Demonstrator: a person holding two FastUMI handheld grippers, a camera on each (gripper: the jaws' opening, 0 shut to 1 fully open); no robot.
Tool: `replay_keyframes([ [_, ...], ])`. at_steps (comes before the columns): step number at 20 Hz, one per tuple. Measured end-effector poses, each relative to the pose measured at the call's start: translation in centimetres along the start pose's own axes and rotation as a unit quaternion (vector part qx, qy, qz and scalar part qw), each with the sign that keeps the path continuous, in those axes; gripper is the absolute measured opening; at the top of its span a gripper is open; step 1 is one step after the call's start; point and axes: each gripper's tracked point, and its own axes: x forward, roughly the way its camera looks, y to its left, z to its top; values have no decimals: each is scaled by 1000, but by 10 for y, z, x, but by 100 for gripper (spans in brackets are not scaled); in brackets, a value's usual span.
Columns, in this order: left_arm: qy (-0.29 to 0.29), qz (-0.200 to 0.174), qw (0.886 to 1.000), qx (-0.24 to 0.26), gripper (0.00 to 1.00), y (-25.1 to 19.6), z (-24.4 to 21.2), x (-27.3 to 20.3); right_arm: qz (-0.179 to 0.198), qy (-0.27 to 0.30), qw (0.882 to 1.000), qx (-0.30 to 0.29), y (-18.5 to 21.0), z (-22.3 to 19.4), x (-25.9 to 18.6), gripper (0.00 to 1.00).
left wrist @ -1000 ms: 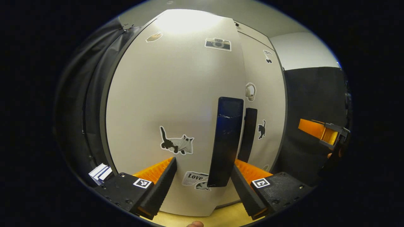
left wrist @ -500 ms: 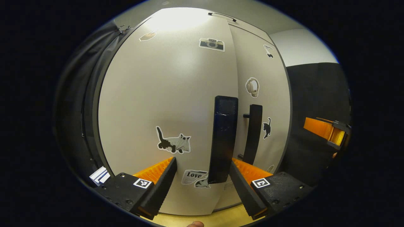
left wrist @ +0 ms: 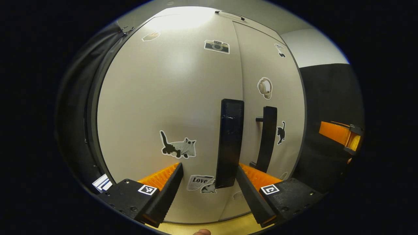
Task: Grasp the bottle in the cabinet with the left hand and place it on the coaster, then close the right door with the right hand and the left door with the left hand.
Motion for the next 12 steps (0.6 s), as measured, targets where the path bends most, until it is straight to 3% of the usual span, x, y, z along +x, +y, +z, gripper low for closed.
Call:
replay_keyframes([
  [7,30,16,999,-23,100,1,6,-18,7,-1,1000,1,2,15,-19,100],
  [12,-4,49,999,-4,99,7,76,-92,26,-9,1000,3,9,45,-47,100],
])
